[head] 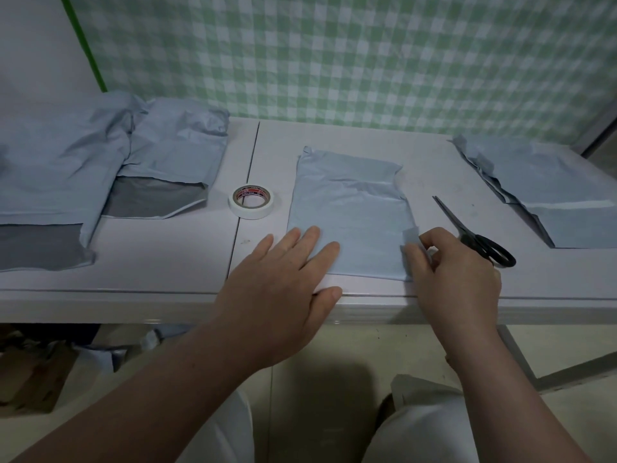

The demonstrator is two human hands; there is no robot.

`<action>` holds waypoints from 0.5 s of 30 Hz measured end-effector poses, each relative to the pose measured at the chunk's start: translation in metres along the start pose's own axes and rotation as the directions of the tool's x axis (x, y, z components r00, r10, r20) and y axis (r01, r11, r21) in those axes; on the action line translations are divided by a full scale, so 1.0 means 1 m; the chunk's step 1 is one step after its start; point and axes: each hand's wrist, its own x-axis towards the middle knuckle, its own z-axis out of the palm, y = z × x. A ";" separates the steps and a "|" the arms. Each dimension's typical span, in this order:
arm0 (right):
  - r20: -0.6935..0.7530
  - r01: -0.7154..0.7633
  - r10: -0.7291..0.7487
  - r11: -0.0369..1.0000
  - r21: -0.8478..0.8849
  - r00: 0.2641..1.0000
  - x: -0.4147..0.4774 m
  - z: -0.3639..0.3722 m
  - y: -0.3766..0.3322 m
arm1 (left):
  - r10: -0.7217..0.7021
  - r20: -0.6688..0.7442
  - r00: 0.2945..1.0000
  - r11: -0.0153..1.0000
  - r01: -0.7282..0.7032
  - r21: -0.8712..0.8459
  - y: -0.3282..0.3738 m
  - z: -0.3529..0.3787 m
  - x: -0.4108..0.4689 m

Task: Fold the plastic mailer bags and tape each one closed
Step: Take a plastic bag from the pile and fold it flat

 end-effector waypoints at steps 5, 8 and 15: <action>-0.011 -0.017 0.017 1.000 -0.004 1.000 -0.001 0.000 -0.001 | -0.003 -0.001 1.000 1.000 0.003 -0.006 0.000 0.002 -0.001; -0.029 -0.030 0.030 1.000 -0.002 0.999 -0.001 0.002 0.000 | -0.007 -0.014 1.000 1.000 0.007 -0.012 0.000 0.002 -0.001; -0.275 0.171 -0.178 0.984 -0.052 0.945 -0.020 0.006 -0.010 | -0.010 -0.011 1.000 1.000 0.010 -0.011 0.002 0.002 -0.002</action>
